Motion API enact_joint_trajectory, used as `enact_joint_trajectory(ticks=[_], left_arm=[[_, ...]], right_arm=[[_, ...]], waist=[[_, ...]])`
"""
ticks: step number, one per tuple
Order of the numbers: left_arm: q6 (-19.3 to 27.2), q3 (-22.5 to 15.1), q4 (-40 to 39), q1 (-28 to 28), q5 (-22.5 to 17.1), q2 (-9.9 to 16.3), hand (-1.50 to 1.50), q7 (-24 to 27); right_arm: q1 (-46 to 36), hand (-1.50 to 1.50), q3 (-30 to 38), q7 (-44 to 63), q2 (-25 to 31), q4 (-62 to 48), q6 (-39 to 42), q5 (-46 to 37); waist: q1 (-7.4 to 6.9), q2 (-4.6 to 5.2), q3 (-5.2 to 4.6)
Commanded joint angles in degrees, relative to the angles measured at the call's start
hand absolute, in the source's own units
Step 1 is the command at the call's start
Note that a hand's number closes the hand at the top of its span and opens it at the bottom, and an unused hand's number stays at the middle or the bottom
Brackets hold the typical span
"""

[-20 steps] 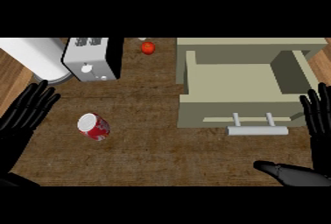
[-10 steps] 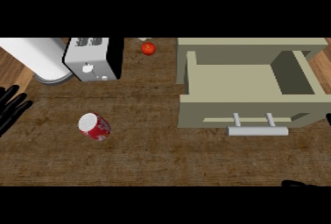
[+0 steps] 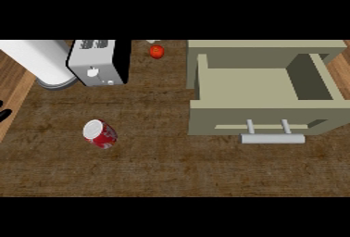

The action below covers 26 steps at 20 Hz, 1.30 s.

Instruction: Pick up the can, place it into the drawer and close the drawer

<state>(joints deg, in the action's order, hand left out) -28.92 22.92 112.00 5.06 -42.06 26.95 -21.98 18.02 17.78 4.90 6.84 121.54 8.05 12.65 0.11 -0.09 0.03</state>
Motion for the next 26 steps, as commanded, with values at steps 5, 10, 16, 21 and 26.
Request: enact_joint_trajectory(ticks=[5, 10, 16, 21, 26], left_arm=[[0.47, 1.37, -3.47, 1.01, -6.40, -2.21, -1.50, -3.86], [1.29, -1.10, -5.89, -1.29, -6.73, -2.86, -1.50, -7.40], [2.74, -5.04, -7.46, -2.43, -0.75, -7.69, -1.50, -5.42], [3.58, -7.59, -15.48, -8.19, 5.57, -9.85, -1.50, -2.01], [4.84, -10.54, -18.23, -10.11, 13.59, -12.92, -1.50, 2.97]], right_arm=[[4.70, -1.50, 7.57, -0.44, 2.24, 1.40, 6.11, 7.18], [4.07, -1.50, 8.89, -0.11, 1.44, 0.56, 7.66, 8.29], [8.58, -1.50, 8.83, -6.86, -2.62, -1.06, 13.29, 4.93], [7.29, -1.50, 12.33, 1.89, -1.26, 4.29, 11.78, 10.63], [2.98, -1.50, 15.91, 1.68, 1.55, 0.11, 13.10, 12.12]], waist=[[0.07, -0.02, -0.03], [0.05, 0.01, -0.03], [0.15, 0.01, -0.02], [0.29, 0.07, -0.05], [0.15, 0.08, -0.04]])
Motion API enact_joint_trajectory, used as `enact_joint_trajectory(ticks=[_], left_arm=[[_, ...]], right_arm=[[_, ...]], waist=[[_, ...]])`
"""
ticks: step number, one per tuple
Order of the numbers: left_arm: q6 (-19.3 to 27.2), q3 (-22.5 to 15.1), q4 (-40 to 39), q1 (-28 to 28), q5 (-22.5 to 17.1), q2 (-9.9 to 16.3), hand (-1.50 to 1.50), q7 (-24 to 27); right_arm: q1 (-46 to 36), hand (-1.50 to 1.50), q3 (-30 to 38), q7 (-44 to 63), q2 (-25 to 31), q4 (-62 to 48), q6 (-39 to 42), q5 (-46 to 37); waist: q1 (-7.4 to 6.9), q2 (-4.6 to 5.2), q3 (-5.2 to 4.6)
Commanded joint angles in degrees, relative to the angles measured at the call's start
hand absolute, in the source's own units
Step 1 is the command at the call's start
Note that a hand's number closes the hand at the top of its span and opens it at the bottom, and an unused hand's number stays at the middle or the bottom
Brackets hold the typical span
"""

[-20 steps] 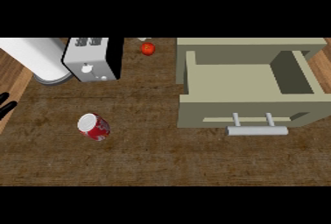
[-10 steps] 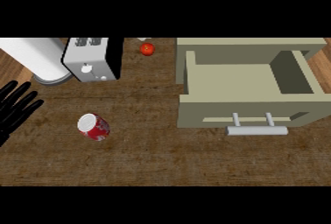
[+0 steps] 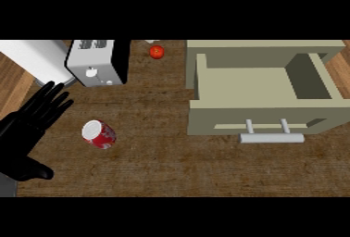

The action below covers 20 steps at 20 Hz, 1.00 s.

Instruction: Pick up the can, place it into the drawer and close the drawer

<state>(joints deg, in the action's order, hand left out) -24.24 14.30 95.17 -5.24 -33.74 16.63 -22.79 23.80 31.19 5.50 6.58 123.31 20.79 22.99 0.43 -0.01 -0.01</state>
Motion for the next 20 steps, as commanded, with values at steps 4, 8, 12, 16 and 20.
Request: enact_joint_trajectory(ticks=[4, 8, 12, 16, 20], left_arm=[[-1.10, -3.02, -8.39, -0.72, 10.05, -3.57, -1.50, 7.73], [-1.38, -2.17, -14.53, -1.36, 14.20, -4.30, -1.50, 14.15], [-1.55, -0.50, -21.33, -3.25, 16.46, -3.33, -1.50, 18.94], [-1.79, 0.28, -29.10, -6.35, 19.47, -2.25, -1.50, 24.71], [-0.37, -0.77, -34.03, -5.68, 24.20, -3.28, -1.50, 31.76]], right_arm=[[2.61, -1.50, 3.19, -0.51, -1.65, 0.63, 3.94, 1.53], [0.23, -1.50, 2.77, -2.69, -3.59, -1.51, 4.58, -0.80], [-2.41, -1.50, 6.08, -0.88, 0.77, -4.61, 5.74, 0.70], [-0.93, -1.50, 5.60, 0.44, -2.54, -1.05, 6.54, 1.24], [-1.72, -1.50, 8.59, 4.06, 0.84, -0.98, 6.55, 5.31]], waist=[[0.23, 0.00, -0.01], [0.04, 0.02, -0.01], [-0.06, 0.06, -0.01], [0.04, 0.04, -0.02], [0.09, 0.04, -0.03]])
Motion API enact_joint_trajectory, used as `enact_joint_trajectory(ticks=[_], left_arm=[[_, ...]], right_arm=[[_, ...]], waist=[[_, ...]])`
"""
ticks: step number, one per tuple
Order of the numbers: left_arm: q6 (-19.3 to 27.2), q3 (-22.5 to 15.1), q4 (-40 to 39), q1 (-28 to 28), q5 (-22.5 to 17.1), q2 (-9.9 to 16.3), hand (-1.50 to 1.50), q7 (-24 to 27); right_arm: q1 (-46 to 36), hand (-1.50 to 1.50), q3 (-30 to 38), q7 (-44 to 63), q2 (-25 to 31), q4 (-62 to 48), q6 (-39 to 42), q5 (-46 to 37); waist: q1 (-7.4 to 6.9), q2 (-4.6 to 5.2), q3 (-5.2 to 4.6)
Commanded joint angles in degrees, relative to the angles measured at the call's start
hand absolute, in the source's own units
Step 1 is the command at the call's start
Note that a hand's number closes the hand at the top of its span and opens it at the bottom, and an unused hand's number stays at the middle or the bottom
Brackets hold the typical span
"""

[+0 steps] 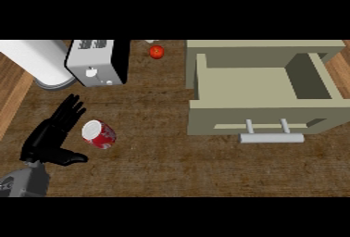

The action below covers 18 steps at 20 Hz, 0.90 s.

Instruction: Pick up the can, place it into the drawer and close the drawer

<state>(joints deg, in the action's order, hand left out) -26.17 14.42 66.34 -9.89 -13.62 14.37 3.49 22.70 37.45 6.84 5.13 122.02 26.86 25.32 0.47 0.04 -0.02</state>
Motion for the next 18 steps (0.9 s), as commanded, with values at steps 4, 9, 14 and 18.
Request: enact_joint_trajectory(ticks=[4, 9, 14, 18], left_arm=[[-0.75, 1.64, -13.48, -3.74, 3.61, 2.63, -1.50, 8.52], [-2.26, 0.11, -21.30, -2.42, 7.35, 2.25, -1.50, 17.38], [-2.20, 0.85, -32.40, -9.90, 8.48, 3.38, -1.50, 19.22], [-1.76, -0.05, -35.31, -10.92, 9.49, 1.97, -1.50, 21.38]], right_arm=[[-1.07, -1.50, 4.02, 0.21, 1.81, -3.64, 3.19, 3.37], [1.24, -1.50, 3.63, 1.67, -1.52, 1.68, 3.67, 2.76], [1.21, -1.50, 2.26, 6.82, -2.91, 7.67, 0.94, 3.19], [3.45, -1.50, 6.43, 2.87, -1.80, 3.99, 5.52, 6.16]], waist=[[0.03, -0.01, 0.00], [0.17, -0.01, -0.02], [0.31, 0.03, -0.04], [0.42, -0.02, -0.02]])
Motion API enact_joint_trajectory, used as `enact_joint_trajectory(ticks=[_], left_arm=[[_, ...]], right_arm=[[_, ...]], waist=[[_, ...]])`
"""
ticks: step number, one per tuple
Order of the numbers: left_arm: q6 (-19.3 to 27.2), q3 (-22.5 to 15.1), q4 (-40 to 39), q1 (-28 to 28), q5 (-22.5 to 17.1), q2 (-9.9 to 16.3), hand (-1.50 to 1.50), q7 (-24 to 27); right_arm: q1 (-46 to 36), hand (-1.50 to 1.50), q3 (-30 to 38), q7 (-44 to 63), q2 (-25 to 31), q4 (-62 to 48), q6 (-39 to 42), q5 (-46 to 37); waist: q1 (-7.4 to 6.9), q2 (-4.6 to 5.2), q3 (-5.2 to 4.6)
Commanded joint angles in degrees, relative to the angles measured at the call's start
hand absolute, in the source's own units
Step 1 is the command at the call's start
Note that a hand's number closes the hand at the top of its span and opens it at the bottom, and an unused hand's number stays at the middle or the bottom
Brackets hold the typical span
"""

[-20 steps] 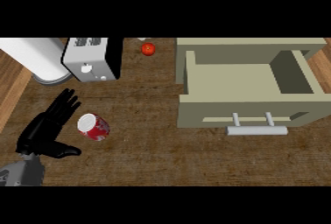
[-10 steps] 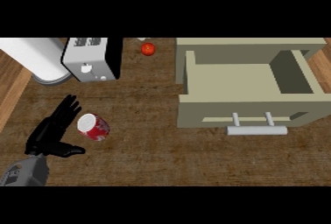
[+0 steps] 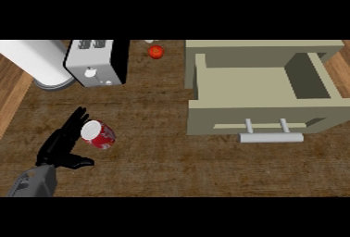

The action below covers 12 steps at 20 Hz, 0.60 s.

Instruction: Pick up the can, place it into the drawer and close the drawer

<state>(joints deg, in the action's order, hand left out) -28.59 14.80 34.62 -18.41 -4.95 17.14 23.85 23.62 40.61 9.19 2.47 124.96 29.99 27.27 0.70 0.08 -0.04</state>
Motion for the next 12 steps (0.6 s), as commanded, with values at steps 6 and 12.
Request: enact_joint_trajectory(ticks=[6, 12], left_arm=[[-2.09, 0.35, -17.22, -7.41, 3.06, 0.41, -1.50, 10.18], [-1.36, 1.86, -18.72, -10.00, 0.53, -1.50, -1.50, 6.89]], right_arm=[[1.50, -1.50, -1.17, -0.29, -2.39, 2.37, 1.21, -1.15], [-0.41, -1.50, 0.98, 1.76, -2.33, 1.86, 1.43, 0.53]], waist=[[0.48, 0.20, -0.06], [0.11, 0.10, -0.02]])
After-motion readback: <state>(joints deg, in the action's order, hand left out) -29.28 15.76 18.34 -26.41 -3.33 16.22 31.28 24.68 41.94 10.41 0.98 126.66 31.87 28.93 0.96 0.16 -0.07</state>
